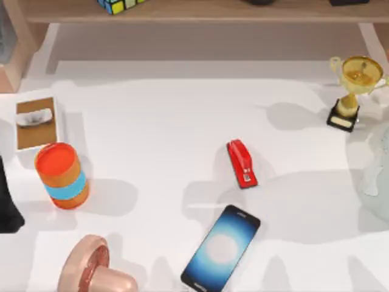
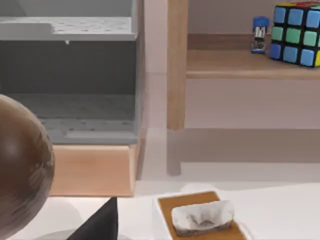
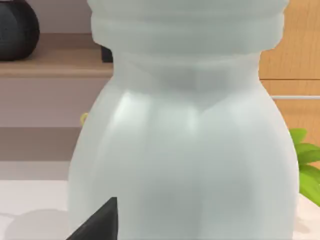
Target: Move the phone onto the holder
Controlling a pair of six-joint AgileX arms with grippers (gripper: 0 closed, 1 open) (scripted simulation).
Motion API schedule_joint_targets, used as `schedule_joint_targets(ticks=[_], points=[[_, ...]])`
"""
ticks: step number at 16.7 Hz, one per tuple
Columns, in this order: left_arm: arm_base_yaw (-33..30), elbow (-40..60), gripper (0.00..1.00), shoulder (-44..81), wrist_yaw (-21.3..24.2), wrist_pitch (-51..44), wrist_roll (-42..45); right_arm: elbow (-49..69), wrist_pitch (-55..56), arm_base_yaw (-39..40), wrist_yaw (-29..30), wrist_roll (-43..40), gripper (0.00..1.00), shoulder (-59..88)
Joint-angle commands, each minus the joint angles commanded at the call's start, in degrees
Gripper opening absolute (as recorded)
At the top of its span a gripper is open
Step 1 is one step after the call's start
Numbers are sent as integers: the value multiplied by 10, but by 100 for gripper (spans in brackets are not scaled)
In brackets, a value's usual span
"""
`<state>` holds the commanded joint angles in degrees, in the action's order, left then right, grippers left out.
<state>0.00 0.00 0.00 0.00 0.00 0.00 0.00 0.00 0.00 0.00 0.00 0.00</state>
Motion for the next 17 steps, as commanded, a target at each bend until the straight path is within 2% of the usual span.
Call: schedule_joint_targets(ticks=[4, 7, 12, 17], points=[[0, 0, 100, 0, 0, 0, 0, 17, -5, 6, 0, 12, 100, 11], [0, 0, 100, 0, 0, 0, 0, 86, -27, 28, 2, 59, 100, 55], [0, 0, 100, 0, 0, 0, 0, 298, -119, 98, 7, 187, 100, 222], [0, 0, 100, 0, 0, 0, 0, 536, -273, 206, 5, 353, 100, 488]])
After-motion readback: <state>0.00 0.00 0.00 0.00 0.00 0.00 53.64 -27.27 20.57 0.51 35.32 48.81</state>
